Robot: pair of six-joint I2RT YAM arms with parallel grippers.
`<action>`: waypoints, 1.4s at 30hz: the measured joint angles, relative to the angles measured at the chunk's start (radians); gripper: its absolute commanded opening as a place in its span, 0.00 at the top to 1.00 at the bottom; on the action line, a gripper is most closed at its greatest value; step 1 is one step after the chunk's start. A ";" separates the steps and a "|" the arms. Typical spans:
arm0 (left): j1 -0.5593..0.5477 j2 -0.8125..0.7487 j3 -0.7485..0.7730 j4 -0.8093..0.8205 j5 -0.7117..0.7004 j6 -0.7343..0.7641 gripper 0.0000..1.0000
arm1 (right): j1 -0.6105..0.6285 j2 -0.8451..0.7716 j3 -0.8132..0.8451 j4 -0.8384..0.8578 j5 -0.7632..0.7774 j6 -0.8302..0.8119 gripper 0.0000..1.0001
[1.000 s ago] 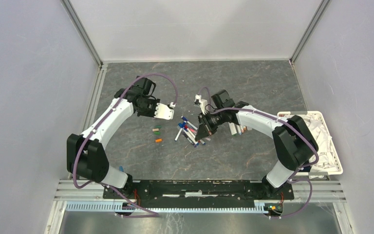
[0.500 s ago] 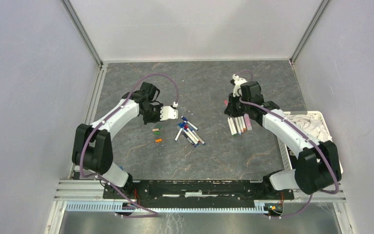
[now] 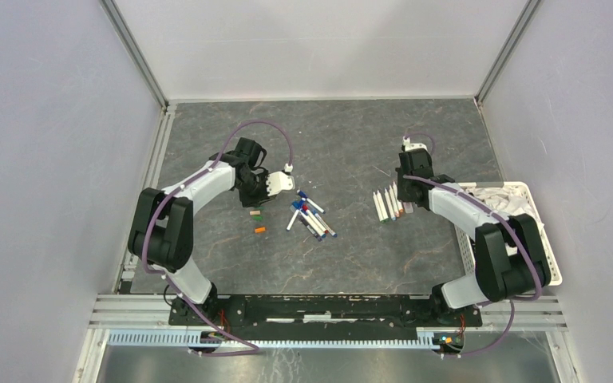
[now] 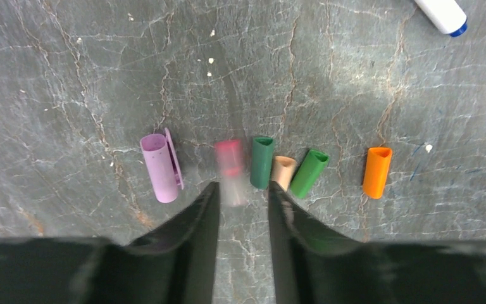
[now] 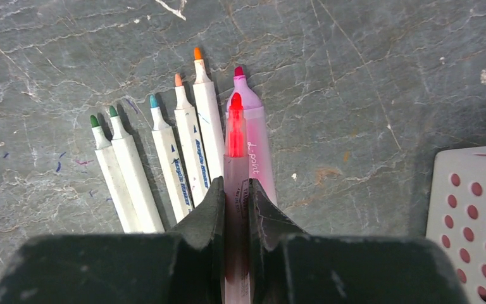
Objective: Open the pen caps
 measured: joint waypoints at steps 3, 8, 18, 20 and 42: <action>0.000 0.000 0.002 -0.007 0.007 -0.012 0.41 | 0.000 0.027 0.000 0.008 -0.001 -0.001 0.93; 0.000 -0.005 0.048 -0.067 0.041 -0.040 0.27 | 0.000 0.062 0.000 0.018 -0.008 -0.005 0.80; 0.000 -0.098 0.274 -0.209 0.111 -0.105 0.19 | 0.002 0.084 0.003 0.032 -0.042 -0.016 0.65; 0.000 -0.116 0.308 -0.230 0.114 -0.117 0.19 | 0.002 0.084 0.003 0.032 -0.048 -0.016 0.66; 0.000 -0.352 0.350 -0.142 0.051 -0.306 0.00 | 0.449 0.188 0.296 0.047 -0.156 -0.166 0.58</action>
